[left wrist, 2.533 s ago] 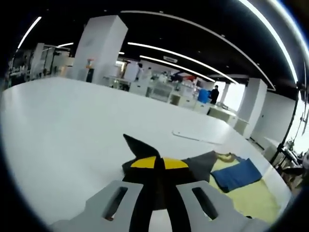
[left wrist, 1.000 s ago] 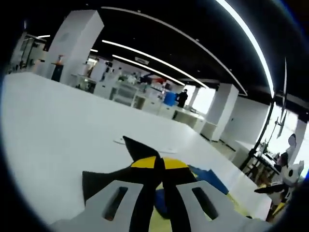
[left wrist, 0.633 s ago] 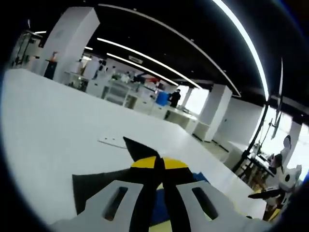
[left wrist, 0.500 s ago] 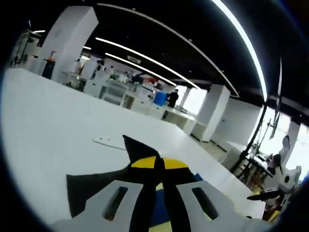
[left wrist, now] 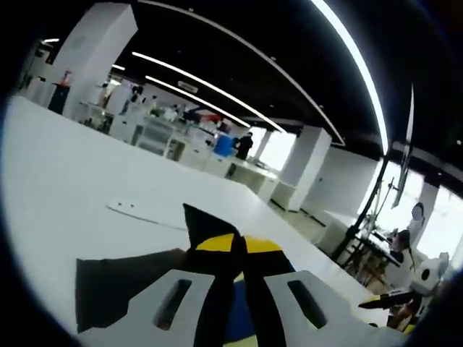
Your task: Fold the garment on the visible template until the final outline fits inside the template.
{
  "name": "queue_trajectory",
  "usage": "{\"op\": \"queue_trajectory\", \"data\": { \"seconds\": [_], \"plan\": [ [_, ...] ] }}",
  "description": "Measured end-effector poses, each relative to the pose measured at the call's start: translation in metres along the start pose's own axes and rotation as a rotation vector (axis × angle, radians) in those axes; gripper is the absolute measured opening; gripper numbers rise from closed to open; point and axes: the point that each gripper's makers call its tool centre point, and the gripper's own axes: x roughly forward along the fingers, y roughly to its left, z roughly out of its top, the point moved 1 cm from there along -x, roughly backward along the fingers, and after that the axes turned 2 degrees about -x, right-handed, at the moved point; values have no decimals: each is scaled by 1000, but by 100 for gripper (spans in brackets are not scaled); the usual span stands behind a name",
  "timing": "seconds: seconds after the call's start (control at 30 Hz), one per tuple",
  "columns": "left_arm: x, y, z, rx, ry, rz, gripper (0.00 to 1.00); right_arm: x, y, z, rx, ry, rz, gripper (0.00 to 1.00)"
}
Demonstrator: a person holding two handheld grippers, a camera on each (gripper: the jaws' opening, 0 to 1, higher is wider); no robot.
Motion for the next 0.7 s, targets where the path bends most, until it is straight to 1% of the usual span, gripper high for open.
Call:
{"op": "queue_trajectory", "data": {
  "seconds": [0.07, 0.17, 0.23, 0.37, 0.5, 0.6, 0.7],
  "plan": [
    [6, -7, -2, -14, -6, -21, 0, 0, -2, -2, 2, 4, -4, 99],
    [13, -13, -6, -5, 6, -30, 0, -2, -4, -4, 5, 9, -10, 99],
    [18, -18, -10, -9, 10, -43, 0, -3, -5, -5, 8, 9, -14, 99],
    [27, -29, -18, 6, 33, -74, 0, -5, -7, -8, 14, 15, -20, 99],
    [35, -38, -23, 9, 42, -96, 0, -5, -8, -11, 21, 21, -22, 98],
    [40, -45, -29, 21, 62, -116, 0, -4, -8, -12, 23, 23, -22, 98],
    [45, -53, -42, 38, 96, -139, 0, -3, -8, -12, 27, 23, -21, 98]
  ]
}}
